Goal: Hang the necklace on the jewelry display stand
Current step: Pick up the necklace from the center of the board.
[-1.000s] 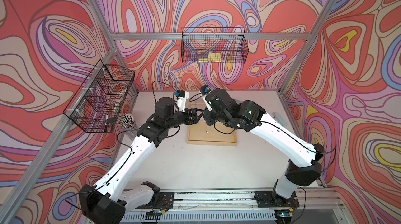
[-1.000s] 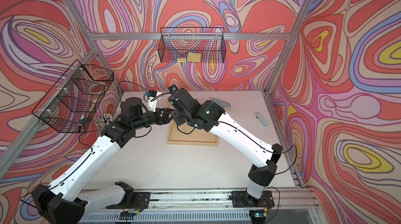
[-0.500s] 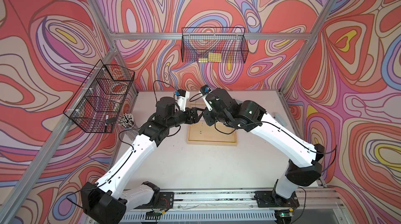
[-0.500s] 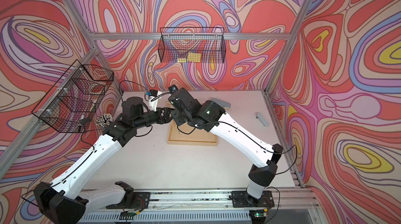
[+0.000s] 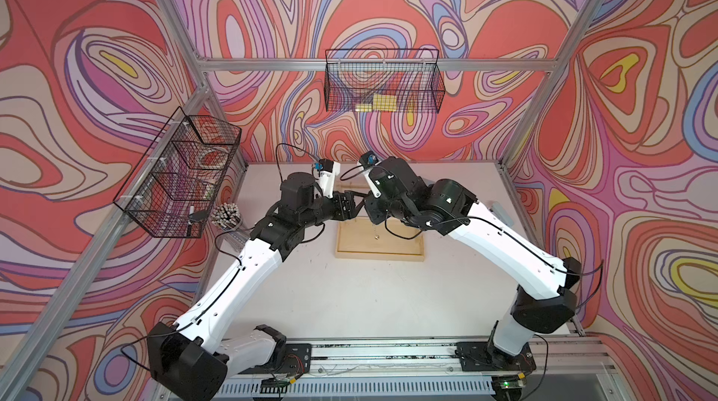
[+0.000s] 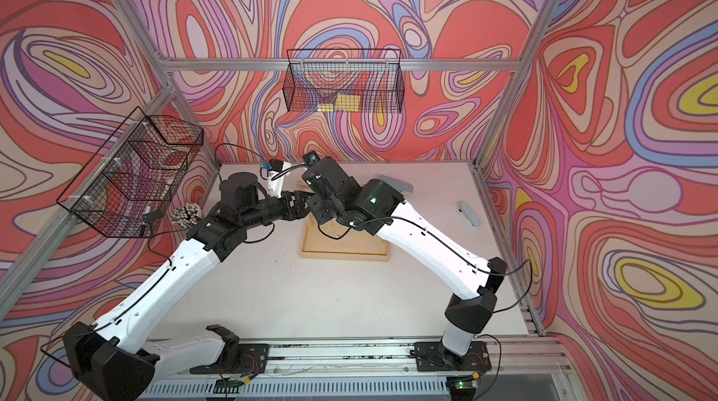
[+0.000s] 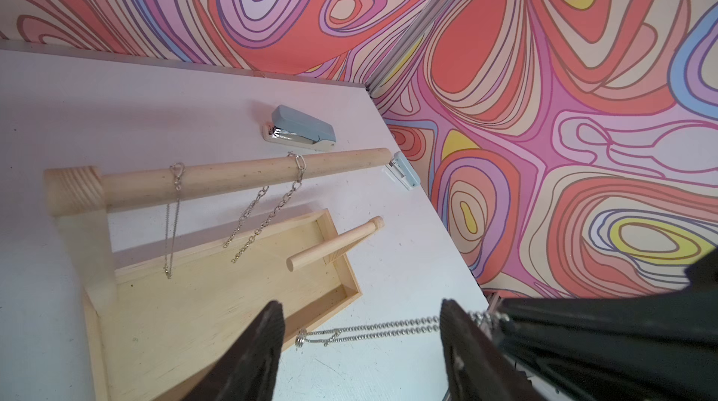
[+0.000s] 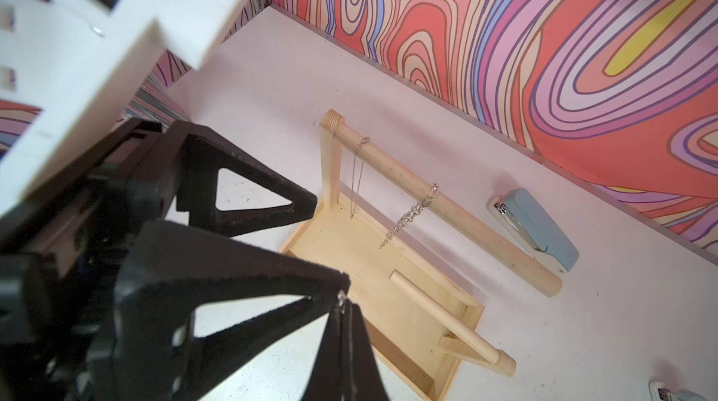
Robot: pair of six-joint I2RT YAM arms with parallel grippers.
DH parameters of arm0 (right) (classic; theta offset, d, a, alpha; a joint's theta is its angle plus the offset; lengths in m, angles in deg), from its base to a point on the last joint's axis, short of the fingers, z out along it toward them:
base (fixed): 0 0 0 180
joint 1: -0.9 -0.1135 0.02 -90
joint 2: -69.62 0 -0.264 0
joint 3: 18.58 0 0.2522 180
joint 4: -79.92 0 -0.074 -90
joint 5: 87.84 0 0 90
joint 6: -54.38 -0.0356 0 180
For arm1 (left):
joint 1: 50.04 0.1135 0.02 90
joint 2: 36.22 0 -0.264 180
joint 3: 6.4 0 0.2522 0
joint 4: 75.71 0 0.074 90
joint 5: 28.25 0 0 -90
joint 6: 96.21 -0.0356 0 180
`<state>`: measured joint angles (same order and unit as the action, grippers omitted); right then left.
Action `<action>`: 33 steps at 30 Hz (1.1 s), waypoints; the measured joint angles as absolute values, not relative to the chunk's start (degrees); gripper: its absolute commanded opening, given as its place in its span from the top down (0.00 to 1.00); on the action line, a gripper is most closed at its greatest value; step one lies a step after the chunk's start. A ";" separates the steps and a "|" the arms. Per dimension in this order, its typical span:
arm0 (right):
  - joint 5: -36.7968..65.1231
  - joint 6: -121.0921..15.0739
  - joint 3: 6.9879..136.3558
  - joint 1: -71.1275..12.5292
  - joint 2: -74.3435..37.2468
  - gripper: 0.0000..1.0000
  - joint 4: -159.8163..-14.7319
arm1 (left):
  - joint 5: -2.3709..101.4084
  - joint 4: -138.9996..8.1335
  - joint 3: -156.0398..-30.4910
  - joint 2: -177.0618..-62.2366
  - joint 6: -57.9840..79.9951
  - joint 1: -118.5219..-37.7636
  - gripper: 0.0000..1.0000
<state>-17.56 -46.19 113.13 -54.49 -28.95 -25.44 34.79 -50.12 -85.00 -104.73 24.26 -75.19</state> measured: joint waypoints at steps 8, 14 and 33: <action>-17.74 -46.19 113.15 -54.12 -28.95 1.00 -25.42 | 34.72 -50.36 -84.65 -104.64 25.51 -75.37 0.33; -17.71 -46.19 113.22 -53.90 -28.95 1.00 -25.44 | 34.74 -50.62 -83.47 -104.42 25.55 -75.63 0.33; -17.30 -46.41 113.35 -53.90 -28.95 1.00 -25.46 | 34.77 -51.49 -83.40 -105.36 25.53 -75.67 0.33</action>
